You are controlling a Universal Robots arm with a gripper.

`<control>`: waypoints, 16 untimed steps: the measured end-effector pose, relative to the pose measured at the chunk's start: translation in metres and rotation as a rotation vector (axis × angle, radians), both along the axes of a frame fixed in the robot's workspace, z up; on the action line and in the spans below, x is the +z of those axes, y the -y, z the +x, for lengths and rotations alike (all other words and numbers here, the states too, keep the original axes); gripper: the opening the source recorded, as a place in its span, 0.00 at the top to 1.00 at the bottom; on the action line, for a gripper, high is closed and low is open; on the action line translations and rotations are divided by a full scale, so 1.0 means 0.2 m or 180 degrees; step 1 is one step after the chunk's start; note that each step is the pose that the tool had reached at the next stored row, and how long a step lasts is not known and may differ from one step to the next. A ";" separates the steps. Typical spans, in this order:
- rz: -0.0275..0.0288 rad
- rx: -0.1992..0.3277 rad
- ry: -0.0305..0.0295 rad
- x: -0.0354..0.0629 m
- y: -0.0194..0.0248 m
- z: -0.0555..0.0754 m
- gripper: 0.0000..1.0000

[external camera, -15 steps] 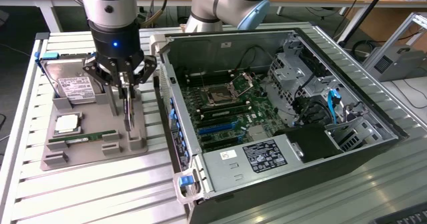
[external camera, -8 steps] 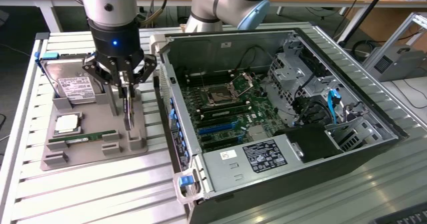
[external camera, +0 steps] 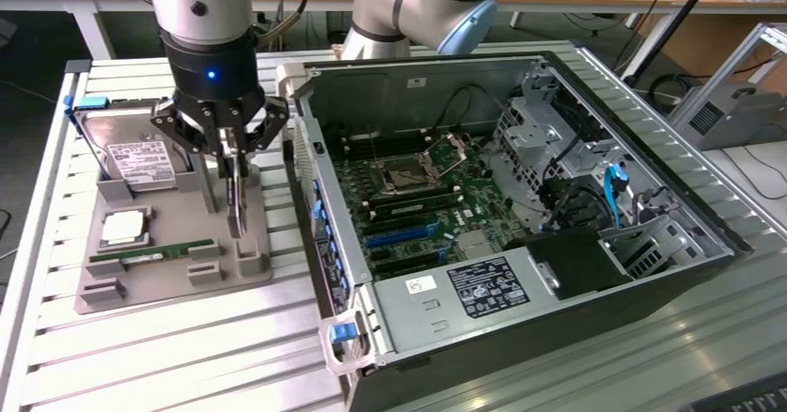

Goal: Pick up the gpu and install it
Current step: 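Pick up the gpu and move the gpu toward the slot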

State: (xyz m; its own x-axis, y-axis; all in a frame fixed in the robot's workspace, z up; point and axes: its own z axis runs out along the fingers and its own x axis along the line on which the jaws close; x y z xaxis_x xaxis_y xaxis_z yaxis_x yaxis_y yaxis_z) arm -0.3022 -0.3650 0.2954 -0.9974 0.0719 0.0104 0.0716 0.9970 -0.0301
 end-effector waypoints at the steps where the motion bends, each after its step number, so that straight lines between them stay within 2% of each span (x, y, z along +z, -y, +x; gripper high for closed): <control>1: 0.0000 0.0000 0.0000 0.003 0.000 0.00 0.73; 16: 0.0000 0.0000 0.0000 0.032 0.000 0.00 0.73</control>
